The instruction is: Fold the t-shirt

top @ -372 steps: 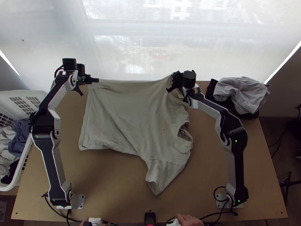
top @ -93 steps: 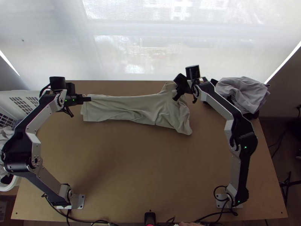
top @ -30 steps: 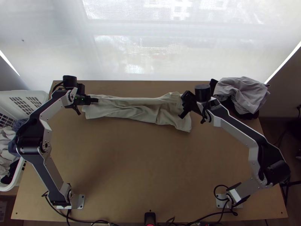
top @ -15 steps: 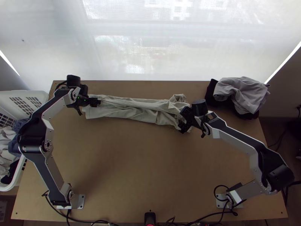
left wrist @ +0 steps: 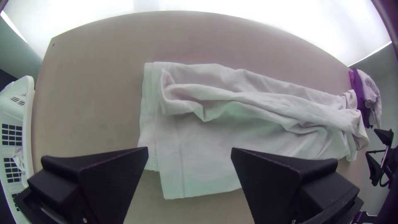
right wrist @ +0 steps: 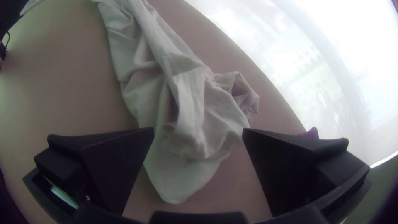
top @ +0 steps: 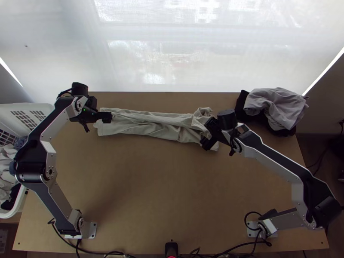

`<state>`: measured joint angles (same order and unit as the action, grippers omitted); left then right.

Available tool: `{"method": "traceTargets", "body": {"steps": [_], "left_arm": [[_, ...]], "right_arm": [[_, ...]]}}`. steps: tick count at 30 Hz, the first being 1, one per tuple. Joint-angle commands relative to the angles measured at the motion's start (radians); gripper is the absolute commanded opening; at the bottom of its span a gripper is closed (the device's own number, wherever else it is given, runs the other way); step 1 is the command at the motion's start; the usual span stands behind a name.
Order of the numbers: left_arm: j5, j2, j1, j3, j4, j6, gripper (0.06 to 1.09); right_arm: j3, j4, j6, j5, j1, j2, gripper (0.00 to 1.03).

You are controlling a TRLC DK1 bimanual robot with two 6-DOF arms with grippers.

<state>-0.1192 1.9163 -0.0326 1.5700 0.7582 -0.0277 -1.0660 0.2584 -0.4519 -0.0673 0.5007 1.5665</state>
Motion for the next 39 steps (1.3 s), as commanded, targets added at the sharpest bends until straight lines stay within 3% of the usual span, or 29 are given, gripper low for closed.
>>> {"method": "traceTargets", "body": {"steps": [1,9,24,28,33,39], "left_arm": [[0.053,0.007,0.007,0.007,-0.025,0.051,1.03],[0.145,0.069,0.003,0.028,-0.080,0.038,1.03],[0.119,0.164,0.011,0.050,-0.030,0.052,1.02],[0.084,0.164,0.014,0.050,-0.025,0.061,0.97],[-0.007,0.161,0.014,0.048,-0.022,0.072,0.74],[-0.069,0.144,0.016,0.048,-0.023,0.091,0.17]], "right_arm": [[-0.048,0.042,0.021,-0.002,0.082,0.027,0.99],[-0.075,0.028,0.024,0.000,0.096,0.132,0.99],[-0.181,0.028,0.024,-0.002,0.071,0.277,0.98],[-0.184,0.028,0.025,-0.002,0.071,0.302,0.98],[-0.180,0.028,0.024,-0.002,0.061,0.317,0.98],[-0.176,0.028,0.025,-0.002,0.035,0.340,0.98]]}}
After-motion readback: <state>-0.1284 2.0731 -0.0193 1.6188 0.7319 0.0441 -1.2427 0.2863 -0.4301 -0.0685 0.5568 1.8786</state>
